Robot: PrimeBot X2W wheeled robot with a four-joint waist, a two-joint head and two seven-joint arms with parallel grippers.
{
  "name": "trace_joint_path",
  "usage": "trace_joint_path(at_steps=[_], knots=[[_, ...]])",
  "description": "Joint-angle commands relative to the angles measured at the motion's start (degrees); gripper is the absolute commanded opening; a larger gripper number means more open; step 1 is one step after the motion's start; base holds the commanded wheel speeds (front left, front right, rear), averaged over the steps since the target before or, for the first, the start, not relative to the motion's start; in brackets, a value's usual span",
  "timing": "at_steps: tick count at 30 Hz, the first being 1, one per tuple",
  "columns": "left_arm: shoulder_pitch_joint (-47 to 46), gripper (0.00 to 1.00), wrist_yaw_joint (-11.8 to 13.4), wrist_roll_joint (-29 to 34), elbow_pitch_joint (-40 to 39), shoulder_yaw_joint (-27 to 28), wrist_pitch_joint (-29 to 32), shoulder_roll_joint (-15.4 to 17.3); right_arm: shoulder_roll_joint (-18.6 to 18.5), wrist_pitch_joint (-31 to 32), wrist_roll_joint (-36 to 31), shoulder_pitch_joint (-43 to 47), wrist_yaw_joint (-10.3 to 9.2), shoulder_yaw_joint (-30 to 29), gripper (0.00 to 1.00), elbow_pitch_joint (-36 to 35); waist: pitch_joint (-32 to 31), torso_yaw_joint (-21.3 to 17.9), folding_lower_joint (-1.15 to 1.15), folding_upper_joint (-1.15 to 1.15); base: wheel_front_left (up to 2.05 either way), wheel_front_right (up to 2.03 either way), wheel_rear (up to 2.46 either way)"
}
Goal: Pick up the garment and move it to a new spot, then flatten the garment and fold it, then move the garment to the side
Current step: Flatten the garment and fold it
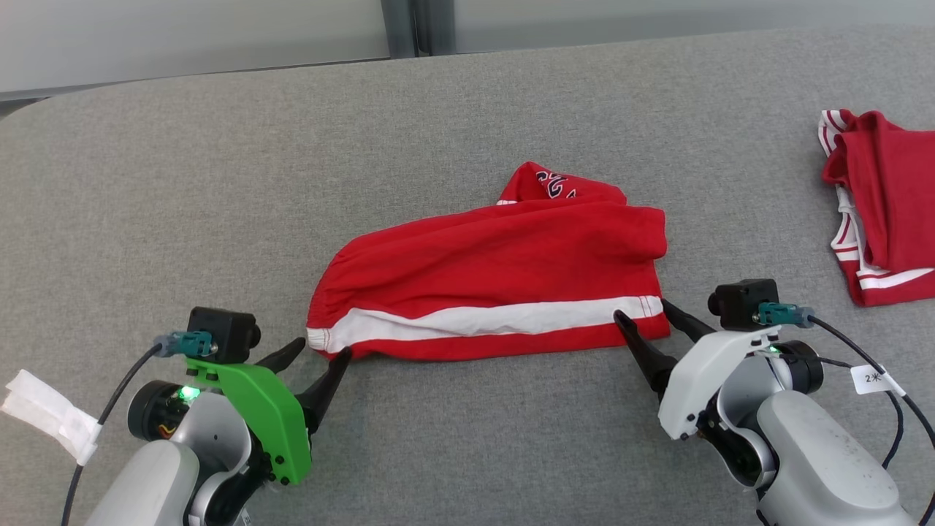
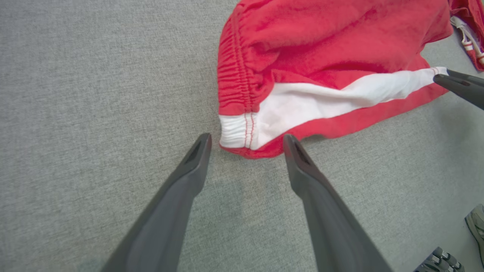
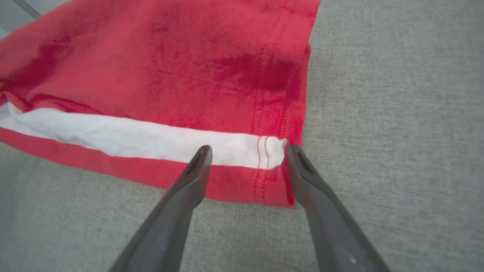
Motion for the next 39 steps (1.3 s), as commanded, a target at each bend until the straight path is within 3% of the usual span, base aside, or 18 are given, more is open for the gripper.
trace_joint_path(at_steps=[1, 4, 7, 8, 9, 10, 11, 12, 13, 15, 16, 25, 39], knots=[[-0.2, 0.95, -0.1, -0.7, 0.3, -0.1, -0.2, 0.1, 0.2, 0.0, 0.0, 0.7, 0.01, -0.1, 1.00, 0.2, 0.0, 0.0, 0.00, 0.00, 0.00, 0.00, 0.00], [-0.4, 0.92, -0.2, -0.8, 0.5, -0.3, -0.3, 0.1, 0.3, 0.2, 0.3, 0.6, 0.01, -0.1, 1.00, 0.6, 0.1, 0.1, 0.00, 0.00, 0.00, 0.00, 0.00], [-0.9, 0.82, -0.3, -1.0, 0.8, -0.6, -0.4, 0.1, 0.5, -0.1, 0.5, 0.2, 0.01, 0.1, 0.86, 0.9, 0.2, 0.2, 0.00, 0.00, 0.00, 0.00, 0.00], [-1.0, 0.73, -0.3, -1.0, 0.8, -0.6, -0.5, 0.1, 0.5, -0.2, 0.6, 0.1, 0.01, 0.2, 0.81, 1.0, 0.2, 0.2, 0.00, 0.00, 0.00, 0.00, 0.00], [-1.2, 0.49, -0.4, -1.1, 0.9, -0.7, -0.7, 0.2, 0.5, -0.3, 0.7, -0.1, 0.01, 0.3, 0.71, 1.2, 0.2, 0.2, 0.00, 0.00, 0.00, 0.00, 0.00], [-1.3, 0.43, -0.4, -1.1, 0.9, -0.7, -0.8, 0.2, 0.5, -0.4, 0.6, -0.2, 0.01, 0.4, 0.61, 1.2, 0.2, 0.2, 0.00, 0.00, 0.00, 0.00, 0.00], [-1.4, 0.19, -0.3, -1.2, 1.1, -0.8, -0.9, 0.3, 0.4, -0.7, 0.6, -0.4, 0.01, 0.5, 0.46, 1.2, 0.2, 0.2, 0.00, 0.00, 0.00, 0.00, 0.00], [-1.4, 0.04, -0.4, -1.2, 1.2, -0.9, -1.1, 0.3, 0.4, -0.8, 0.6, -0.4, 0.01, 0.6, 0.36, 1.3, 0.2, 0.2, 0.00, 0.00, 0.00, 0.00, 0.00], [-1.4, 0.00, -0.4, -1.3, 1.2, -1.0, -1.3, 0.4, 0.4, -1.1, 0.6, -0.5, 0.01, 0.7, 0.26, 1.4, 0.2, 0.1, 0.00, 0.00, 0.00, 0.00, 0.00], [-1.6, 0.00, -0.5, -1.0, 1.3, -1.1, -1.8, 0.4, 0.3, -1.6, 0.5, -0.7, 0.01, 0.7, 0.04, 1.5, 0.1, 0.1, 0.00, 0.00, 0.00, 0.00, 0.00], [-1.7, 0.00, -0.5, -0.9, 1.3, -1.1, -2.0, 0.5, 0.3, -1.7, 0.5, -0.7, 0.01, 0.7, 0.00, 1.6, 0.0, 0.1, 0.00, 0.00, 0.00, 0.00, 0.00], [-1.0, 0.00, -0.5, -1.1, 1.1, -1.0, -3.6, 1.4, -0.3, -4.6, 0.5, -0.5, 0.01, 0.9, 0.00, 0.6, -1.2, -0.1, 0.00, 0.00, 0.00, 0.00, 0.00], [0.7, 0.00, 0.1, -2.3, -7.9, 1.0, -5.7, 3.5, -2.3, -10.2, 1.1, 2.2, 0.01, -1.6, 0.00, -7.3, -2.4, -0.3, 0.00, 0.00, 0.00, 0.00, 0.00]])
